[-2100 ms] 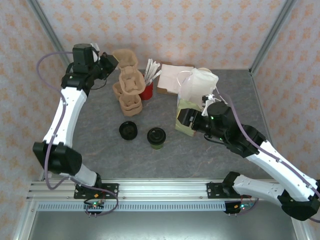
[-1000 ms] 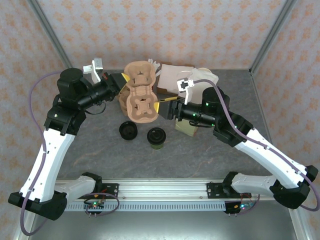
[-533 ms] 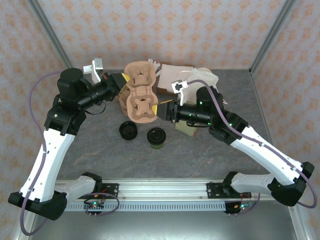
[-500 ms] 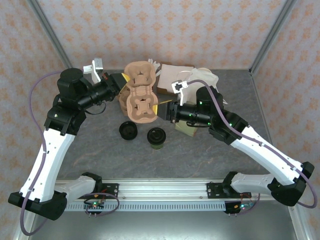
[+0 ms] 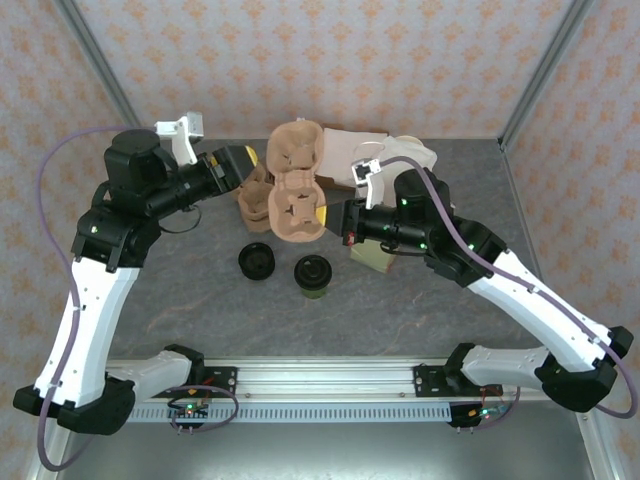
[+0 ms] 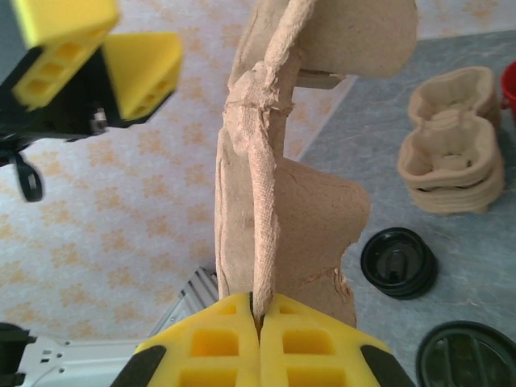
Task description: Pack the takeout coffee
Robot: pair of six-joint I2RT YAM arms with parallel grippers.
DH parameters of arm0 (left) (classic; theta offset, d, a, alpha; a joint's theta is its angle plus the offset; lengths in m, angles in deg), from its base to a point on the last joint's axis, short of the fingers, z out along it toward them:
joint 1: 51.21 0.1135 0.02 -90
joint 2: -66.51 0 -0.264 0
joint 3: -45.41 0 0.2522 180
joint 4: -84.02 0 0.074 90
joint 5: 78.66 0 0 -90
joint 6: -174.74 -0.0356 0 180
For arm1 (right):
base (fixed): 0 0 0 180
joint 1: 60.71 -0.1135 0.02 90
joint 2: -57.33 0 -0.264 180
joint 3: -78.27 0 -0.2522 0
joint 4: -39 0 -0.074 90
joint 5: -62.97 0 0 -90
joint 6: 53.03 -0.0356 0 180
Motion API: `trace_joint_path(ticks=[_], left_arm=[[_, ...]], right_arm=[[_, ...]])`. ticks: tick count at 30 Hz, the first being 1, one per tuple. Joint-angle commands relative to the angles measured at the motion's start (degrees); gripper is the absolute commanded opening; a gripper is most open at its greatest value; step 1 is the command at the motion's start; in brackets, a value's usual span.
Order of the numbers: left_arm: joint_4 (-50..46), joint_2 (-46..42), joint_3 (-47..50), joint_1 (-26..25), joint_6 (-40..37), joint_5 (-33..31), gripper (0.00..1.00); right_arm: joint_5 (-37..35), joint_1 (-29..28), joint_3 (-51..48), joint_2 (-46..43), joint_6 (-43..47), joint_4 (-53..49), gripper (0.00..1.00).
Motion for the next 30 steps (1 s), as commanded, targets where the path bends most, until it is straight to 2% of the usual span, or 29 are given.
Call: trace_joint_path(ticks=[1,4,8,11,15,23,30], left_arm=[[-5.6,-1.2,-4.0,-3.2,-16.4,-4.2,0.57],[-9.1,-0.7,-5.7,-7.8,-28.1,-6.2,0.57],[-8.5,-0.7,-2.3,-9.1,-40.6,-1.5,0.57],[-7.2,-0.3,-0.1,-9.2,-45.5,0.7,0.57],[-11.2,1.9,-1.3,-9.7,-52.6,7.4,0.59],[-11.6,3.3,-0.7,-10.5,-57.7,10.4,0.64],[-14.7,6.2,-2.0,-11.5,-61.9,11.8,0.64]], right_arm=[[-4.8,0.1,4.0,0.2,-2.6,-8.4,0.00],[-4.4,0.1,5.4,1.3,-4.5,-11.8,0.00],[-1.9,0.3,7.5,3.2,-4.2,-15.0,0.00],[0.3,0.3,9.8,4.7,-3.3,-18.0,0.00],[2.9,0.3,10.5,5.3,-3.2,-19.7,0.00],[6.7,0.3,10.5,4.9,-1.6,-21.7,0.00],[7.4,0.3,9.6,4.4,-0.3,-21.8,0.00]])
